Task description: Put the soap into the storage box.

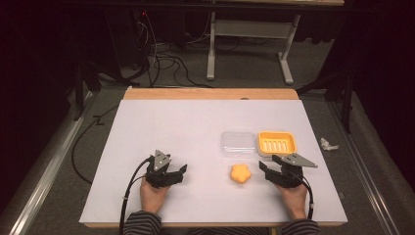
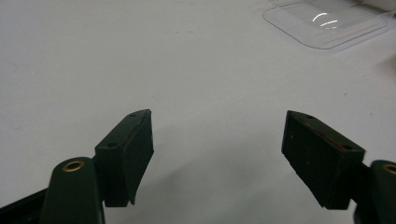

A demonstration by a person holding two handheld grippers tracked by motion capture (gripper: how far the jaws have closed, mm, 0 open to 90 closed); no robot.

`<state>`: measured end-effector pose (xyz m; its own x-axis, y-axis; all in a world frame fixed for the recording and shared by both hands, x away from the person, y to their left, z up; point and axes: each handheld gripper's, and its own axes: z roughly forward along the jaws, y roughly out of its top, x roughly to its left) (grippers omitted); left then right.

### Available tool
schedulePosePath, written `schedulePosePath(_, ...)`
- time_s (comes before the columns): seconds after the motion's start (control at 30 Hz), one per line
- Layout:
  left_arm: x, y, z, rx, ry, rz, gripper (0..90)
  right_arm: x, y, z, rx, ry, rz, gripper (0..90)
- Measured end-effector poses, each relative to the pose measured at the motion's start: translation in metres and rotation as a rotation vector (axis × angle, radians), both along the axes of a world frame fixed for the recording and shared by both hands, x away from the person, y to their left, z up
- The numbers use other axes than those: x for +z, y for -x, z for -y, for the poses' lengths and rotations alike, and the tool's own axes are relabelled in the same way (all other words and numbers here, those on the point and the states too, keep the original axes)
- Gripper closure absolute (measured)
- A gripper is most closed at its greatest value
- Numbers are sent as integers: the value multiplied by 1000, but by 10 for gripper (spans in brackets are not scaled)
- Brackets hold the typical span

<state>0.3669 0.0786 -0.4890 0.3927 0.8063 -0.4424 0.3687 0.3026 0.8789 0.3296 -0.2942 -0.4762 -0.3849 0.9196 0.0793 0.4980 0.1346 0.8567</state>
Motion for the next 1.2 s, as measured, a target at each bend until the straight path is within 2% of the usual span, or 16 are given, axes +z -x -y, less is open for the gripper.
schedulePosePath(0.07,0,0,0,0,0,0,257,0,0,1,0,-6,-18,379)
schedulePosePath(0.1,0,0,0,-1,3,-2,256,1,1,1,7,-9,-42,373)
schedulePosePath(0.2,0,-1,0,2,5,-6,256,2,4,1,20,-22,-64,365)
schedulePosePath(0.37,0,-1,0,3,5,-5,257,5,8,0,48,-27,-58,349)
schedulePosePath(0.4,0,-1,0,3,5,-8,257,7,11,-4,48,-23,-53,285)
schedulePosePath(0.53,0,-1,-1,1,4,-7,257,10,16,-10,46,-13,-40,271)
schedulePosePath(0.73,0,-1,-1,2,7,-7,256,14,20,-18,58,-25,-64,255)
schedulePosePath(0.8,0,-1,-1,2,8,-8,255,17,22,-21,79,-37,-96,245)
schedulePosePath(0.93,0,-1,-1,0,5,-5,255,21,24,-27,95,-54,-102,216)
schedulePosePath(1.07,0,-1,-1,1,6,-5,254,23,24,-31,99,-40,-113,210)
schedulePosePath(1.1,0,-1,-1,1,9,-7,255,24,23,-35,112,-19,-124,210)
schedulePosePath(1.17,0,-1,-1,1,7,-6,254,24,23,-36,114,-11,-128,210)
schedulePosePath(1.2,0,-1,-1,3,9,-7,255,25,22,-41,128,16,-133,210)
